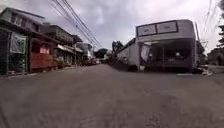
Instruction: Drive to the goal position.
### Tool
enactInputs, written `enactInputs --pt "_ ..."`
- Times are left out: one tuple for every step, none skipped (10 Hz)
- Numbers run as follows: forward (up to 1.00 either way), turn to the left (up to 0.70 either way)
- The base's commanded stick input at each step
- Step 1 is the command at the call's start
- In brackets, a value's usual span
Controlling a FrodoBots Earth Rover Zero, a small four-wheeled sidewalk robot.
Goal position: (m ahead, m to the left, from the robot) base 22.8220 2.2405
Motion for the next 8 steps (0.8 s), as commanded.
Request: enactInputs --pt "0.7 0.0" --pt "0.7 0.0" --pt "0.7 0.0" --pt "0.7 0.0" --pt "0.7 0.0" --pt "0.7 0.0" --pt "0.7 0.0" --pt "0.7 0.0"
